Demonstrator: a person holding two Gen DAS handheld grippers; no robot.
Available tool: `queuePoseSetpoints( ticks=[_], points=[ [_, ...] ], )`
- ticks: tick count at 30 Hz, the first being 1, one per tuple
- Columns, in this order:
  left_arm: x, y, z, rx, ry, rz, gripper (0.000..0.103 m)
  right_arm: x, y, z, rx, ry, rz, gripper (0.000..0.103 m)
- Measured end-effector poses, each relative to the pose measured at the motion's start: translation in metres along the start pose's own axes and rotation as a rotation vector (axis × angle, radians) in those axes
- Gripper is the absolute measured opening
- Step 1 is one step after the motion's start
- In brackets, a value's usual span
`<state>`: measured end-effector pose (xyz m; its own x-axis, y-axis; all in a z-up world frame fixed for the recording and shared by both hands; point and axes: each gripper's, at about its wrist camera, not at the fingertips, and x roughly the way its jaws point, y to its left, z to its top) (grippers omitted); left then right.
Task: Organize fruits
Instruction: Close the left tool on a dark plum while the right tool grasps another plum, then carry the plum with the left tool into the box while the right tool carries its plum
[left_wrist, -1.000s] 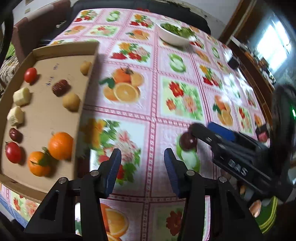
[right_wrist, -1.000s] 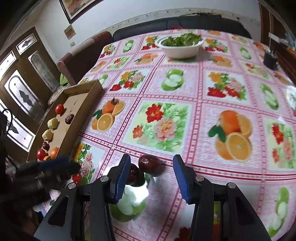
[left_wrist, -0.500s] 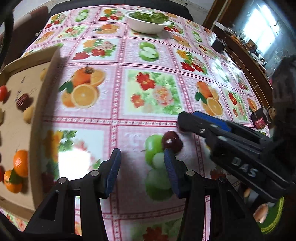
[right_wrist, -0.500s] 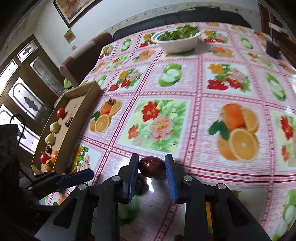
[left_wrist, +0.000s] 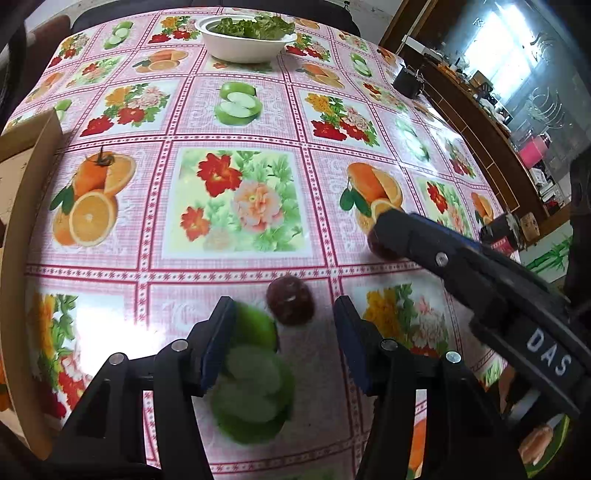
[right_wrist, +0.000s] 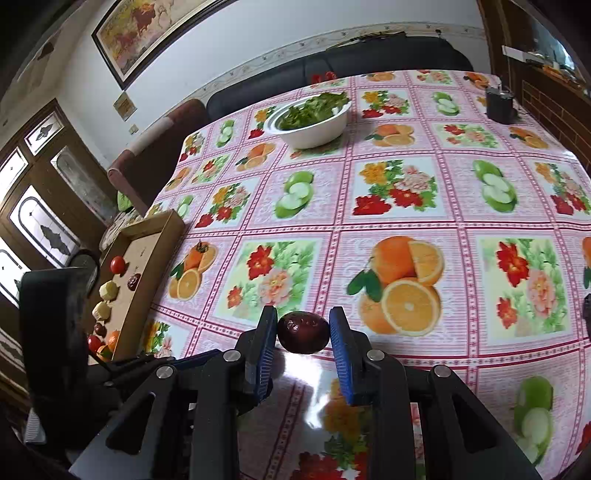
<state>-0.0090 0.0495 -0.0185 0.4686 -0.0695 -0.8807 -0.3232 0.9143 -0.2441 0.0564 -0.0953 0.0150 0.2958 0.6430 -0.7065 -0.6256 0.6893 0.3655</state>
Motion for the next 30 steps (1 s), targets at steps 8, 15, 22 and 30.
queuePoseSetpoints(
  ticks=[8,15,22,30],
  points=[
    [0.001,-0.001,-0.001,0.029,-0.016,0.008,0.024,-0.005,-0.008,-0.001,0.018,-0.006,-0.017,0.03],
    [-0.019,0.007,-0.011,0.035,-0.049,0.077,0.023,-0.006,0.002,0.0,0.001,-0.012,-0.012,0.03],
    [-0.049,0.028,-0.02,0.001,-0.112,0.173,0.023,-0.005,0.026,0.002,-0.036,-0.013,0.014,0.03],
    [-0.074,0.053,-0.028,-0.047,-0.154,0.225,0.023,0.002,0.058,0.005,-0.086,-0.003,0.054,0.03]
  ],
)
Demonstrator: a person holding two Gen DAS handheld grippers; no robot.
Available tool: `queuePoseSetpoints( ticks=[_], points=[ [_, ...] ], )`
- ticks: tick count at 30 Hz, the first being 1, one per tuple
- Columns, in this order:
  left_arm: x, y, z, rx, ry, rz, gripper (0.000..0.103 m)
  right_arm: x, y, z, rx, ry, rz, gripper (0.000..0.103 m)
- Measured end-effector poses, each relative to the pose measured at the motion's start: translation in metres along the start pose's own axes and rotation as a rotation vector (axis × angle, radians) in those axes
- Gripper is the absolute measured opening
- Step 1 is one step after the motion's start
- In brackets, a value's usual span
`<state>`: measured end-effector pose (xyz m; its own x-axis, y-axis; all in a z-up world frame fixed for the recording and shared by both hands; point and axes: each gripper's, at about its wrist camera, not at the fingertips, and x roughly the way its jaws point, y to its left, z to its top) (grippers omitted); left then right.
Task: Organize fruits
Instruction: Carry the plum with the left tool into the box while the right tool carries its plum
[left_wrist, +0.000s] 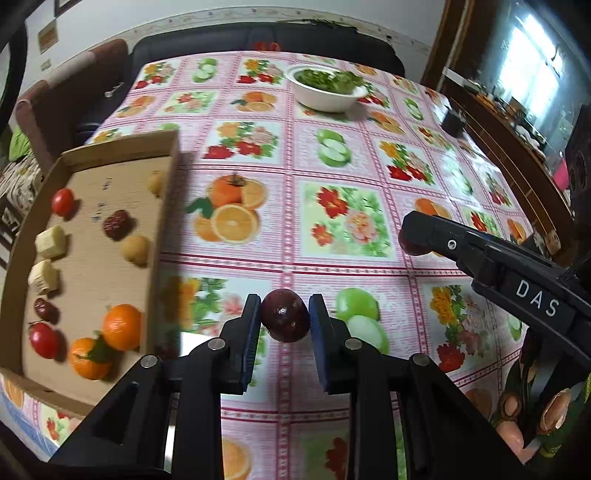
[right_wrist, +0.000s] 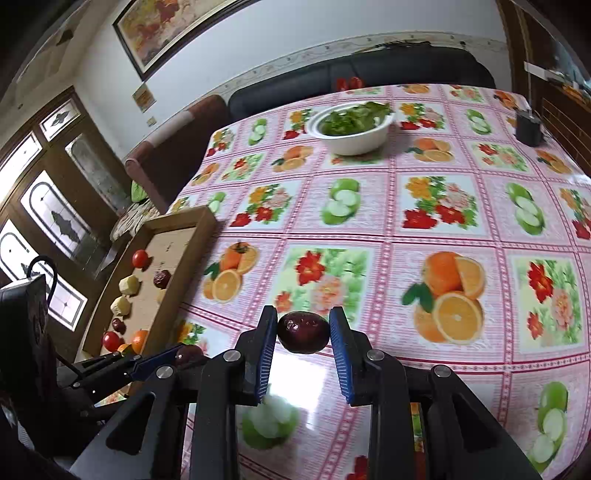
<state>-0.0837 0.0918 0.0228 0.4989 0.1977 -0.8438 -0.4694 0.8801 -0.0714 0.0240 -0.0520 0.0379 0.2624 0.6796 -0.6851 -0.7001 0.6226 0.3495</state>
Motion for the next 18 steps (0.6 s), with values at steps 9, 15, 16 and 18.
queuePoseSetpoints(
  ticks=[9,15,16,18],
  points=[
    [-0.013,0.03,-0.001,-0.05,-0.023,0.038,0.024,0.009,0.036,0.008,-0.059,0.006,0.039,0.03],
    [-0.021,0.05,-0.004,-0.081,-0.03,0.063,0.024,0.017,0.062,0.013,-0.103,0.016,0.066,0.029],
    [-0.022,0.053,-0.005,-0.087,-0.032,0.068,0.024,0.019,0.067,0.013,-0.111,0.018,0.071,0.029],
    [-0.025,0.06,-0.005,-0.099,-0.036,0.078,0.024,0.022,0.075,0.014,-0.124,0.021,0.079,0.029]
  ],
)
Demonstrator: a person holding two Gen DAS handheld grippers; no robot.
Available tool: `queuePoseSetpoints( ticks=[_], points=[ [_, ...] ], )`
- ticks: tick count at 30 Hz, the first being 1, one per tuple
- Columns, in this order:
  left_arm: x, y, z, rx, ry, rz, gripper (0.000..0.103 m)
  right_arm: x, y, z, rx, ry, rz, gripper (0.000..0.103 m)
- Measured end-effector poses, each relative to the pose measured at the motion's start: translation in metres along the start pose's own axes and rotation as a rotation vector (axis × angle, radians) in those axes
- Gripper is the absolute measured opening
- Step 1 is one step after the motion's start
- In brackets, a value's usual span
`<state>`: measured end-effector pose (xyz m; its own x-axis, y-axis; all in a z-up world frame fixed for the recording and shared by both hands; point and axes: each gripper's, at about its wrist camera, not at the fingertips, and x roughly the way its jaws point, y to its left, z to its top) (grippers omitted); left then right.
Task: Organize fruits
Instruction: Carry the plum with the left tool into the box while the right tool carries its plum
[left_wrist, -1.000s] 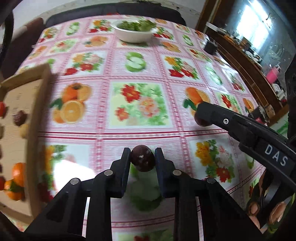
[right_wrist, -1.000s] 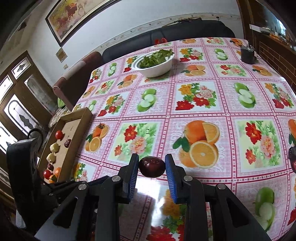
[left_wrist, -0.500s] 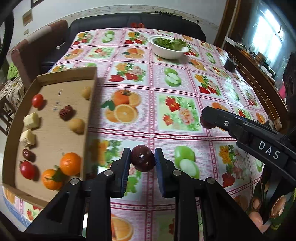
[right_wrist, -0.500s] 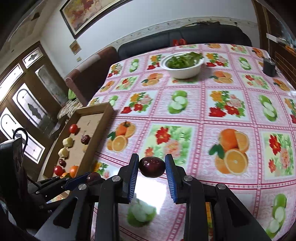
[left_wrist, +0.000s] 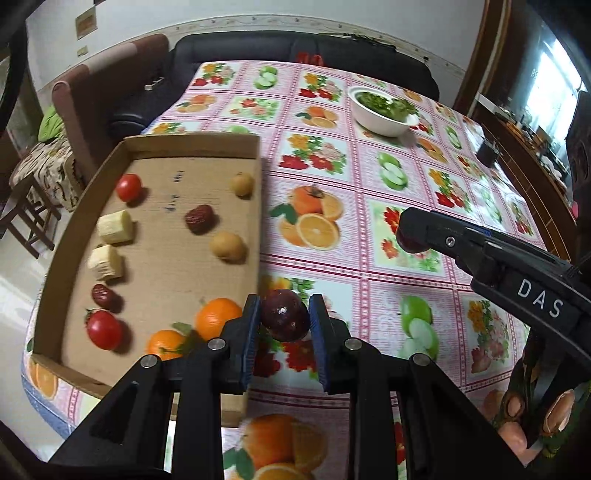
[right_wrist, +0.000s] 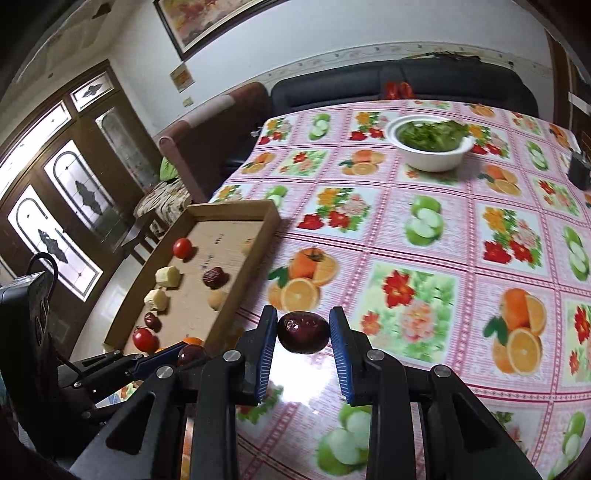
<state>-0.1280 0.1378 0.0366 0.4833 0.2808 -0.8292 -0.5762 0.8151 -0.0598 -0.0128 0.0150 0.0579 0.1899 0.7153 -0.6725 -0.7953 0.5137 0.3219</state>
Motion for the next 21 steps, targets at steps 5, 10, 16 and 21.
queuePoseSetpoints(
  ticks=[5,10,16,21],
  points=[
    [-0.004,0.017,0.001,-0.03,-0.007,0.019,0.024,0.009,0.019,0.007,-0.035,0.005,0.02,0.029],
    [-0.005,0.031,0.002,-0.052,-0.011,0.034,0.024,0.016,0.034,0.013,-0.061,0.008,0.034,0.029],
    [-0.004,0.046,0.003,-0.078,-0.01,0.043,0.024,0.026,0.047,0.02,-0.089,0.015,0.049,0.029],
    [-0.002,0.065,0.006,-0.115,-0.007,0.052,0.024,0.038,0.056,0.028,-0.105,0.025,0.066,0.029]
  ],
)
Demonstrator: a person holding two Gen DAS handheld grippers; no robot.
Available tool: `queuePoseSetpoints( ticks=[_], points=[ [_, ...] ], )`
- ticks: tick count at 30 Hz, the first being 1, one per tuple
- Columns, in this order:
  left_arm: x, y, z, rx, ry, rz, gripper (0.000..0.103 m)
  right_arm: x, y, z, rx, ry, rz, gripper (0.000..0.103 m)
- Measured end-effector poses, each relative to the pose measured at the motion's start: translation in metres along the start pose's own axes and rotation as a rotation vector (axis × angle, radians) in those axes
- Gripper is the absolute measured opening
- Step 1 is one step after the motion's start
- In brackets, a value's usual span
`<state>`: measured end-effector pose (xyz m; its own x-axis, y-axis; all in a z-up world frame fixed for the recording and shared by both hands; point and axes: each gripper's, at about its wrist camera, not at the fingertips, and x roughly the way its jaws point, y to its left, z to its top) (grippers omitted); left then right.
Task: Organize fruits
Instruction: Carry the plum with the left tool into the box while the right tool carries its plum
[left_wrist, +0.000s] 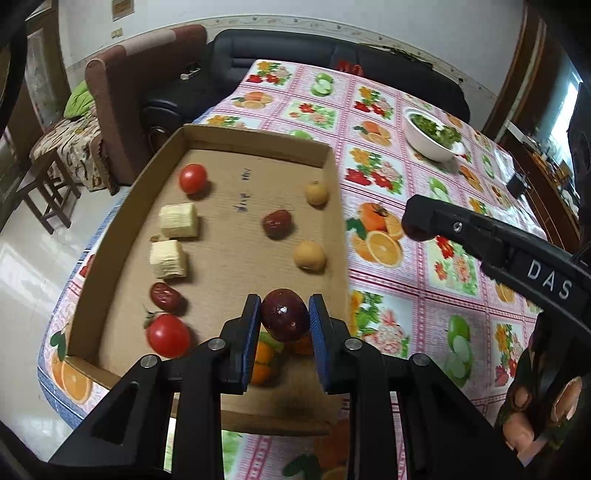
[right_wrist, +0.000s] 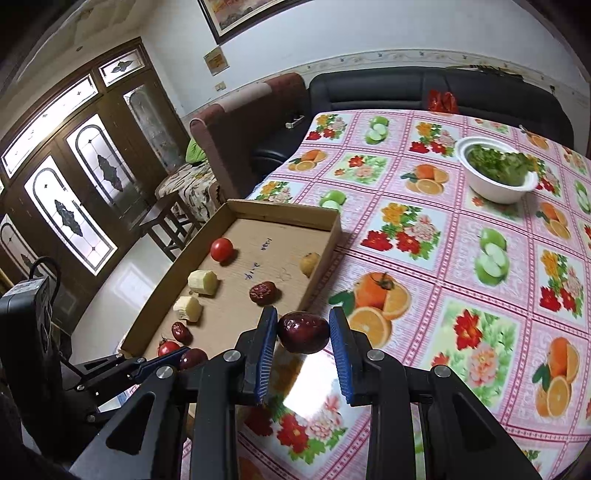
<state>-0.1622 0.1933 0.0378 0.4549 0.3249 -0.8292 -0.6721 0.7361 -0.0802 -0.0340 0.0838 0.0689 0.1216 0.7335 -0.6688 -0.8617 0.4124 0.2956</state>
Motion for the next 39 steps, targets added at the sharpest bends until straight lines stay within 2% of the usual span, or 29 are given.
queuePoseSetpoints(
  ticks=[10,22,39],
  points=[
    [0.014,0.028,0.013,-0.061,0.019,0.031,0.024,0.038,0.016,0.03,-0.028,0.023,0.032,0.029],
    [0.035,0.016,0.028,-0.043,0.042,0.029,0.024,0.089,0.022,0.056,-0.037,0.066,0.049,0.029],
    [0.057,0.018,0.031,-0.056,0.084,0.027,0.024,0.129,0.02,0.067,-0.057,0.113,0.051,0.029]
  ],
)
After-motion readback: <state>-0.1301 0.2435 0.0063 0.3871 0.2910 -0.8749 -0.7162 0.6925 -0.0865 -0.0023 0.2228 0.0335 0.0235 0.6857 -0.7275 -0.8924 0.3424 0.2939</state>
